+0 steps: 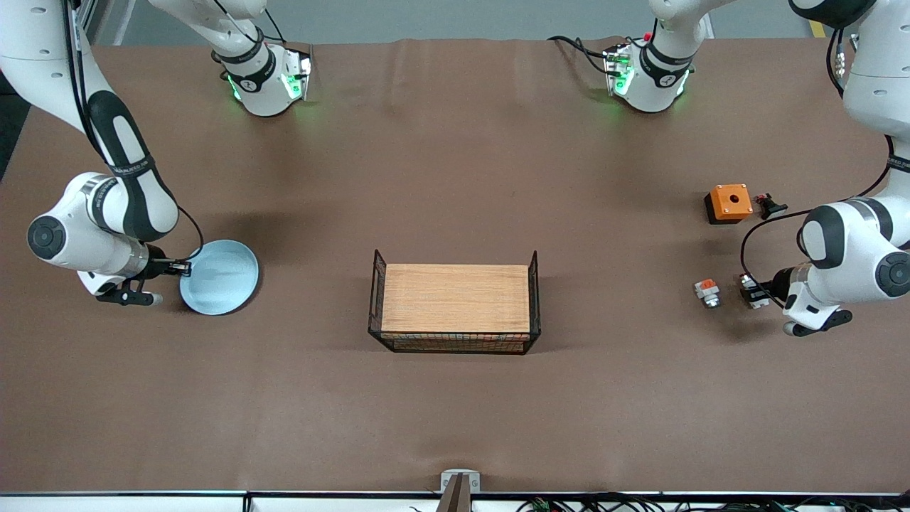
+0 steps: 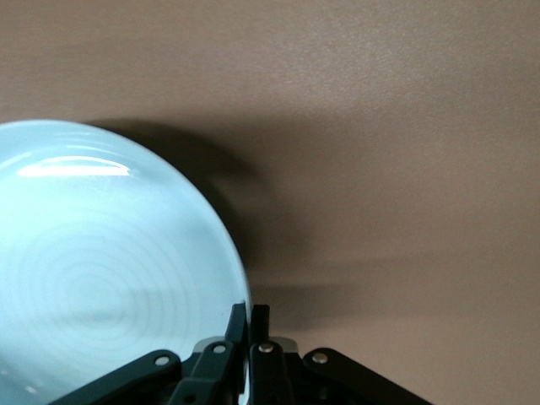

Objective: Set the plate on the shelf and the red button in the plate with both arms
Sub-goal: 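Grasp the plate rim with the right gripper and lift it, then carry the plate with the right gripper and lower it onto the tray, then open the right gripper and withdraw it while the left gripper lifts the button, then carry the white-orange button with the left gripper over the plate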

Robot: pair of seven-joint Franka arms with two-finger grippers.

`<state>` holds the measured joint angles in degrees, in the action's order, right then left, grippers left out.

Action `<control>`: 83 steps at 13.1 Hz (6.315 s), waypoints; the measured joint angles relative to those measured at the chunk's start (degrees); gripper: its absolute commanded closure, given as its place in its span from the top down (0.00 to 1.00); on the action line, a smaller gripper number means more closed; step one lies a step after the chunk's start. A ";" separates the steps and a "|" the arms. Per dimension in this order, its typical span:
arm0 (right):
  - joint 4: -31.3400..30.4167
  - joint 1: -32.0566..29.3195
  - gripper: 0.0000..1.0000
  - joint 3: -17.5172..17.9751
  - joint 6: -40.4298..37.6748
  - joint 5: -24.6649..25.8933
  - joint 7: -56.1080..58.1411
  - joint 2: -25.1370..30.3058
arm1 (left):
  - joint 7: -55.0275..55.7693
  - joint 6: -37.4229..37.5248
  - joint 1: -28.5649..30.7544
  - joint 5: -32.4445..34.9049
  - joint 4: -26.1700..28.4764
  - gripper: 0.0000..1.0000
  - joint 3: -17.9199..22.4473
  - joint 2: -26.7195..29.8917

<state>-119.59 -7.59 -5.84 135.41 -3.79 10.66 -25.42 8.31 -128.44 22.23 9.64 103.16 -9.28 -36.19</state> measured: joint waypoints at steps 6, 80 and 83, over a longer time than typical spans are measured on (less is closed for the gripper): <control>7.74 2.14 0.01 0.29 -17.51 -0.06 -1.86 6.00 | -0.09 3.45 -0.08 0.00 -1.29 0.00 -4.72 6.65; 31.06 27.55 1.00 -2.18 -56.35 -1.99 -51.18 29.61 | 71.34 15.01 -16.60 -6.91 -20.36 0.00 -39.25 9.74; 31.06 23.53 1.00 -2.14 -55.57 -1.13 -42.24 29.77 | 80.48 4.77 -24.16 -6.85 -20.38 0.03 -35.88 5.59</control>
<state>-88.52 15.95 -7.98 79.84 -4.91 -31.58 4.35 88.79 -123.67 -1.93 2.79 82.78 -45.16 -30.60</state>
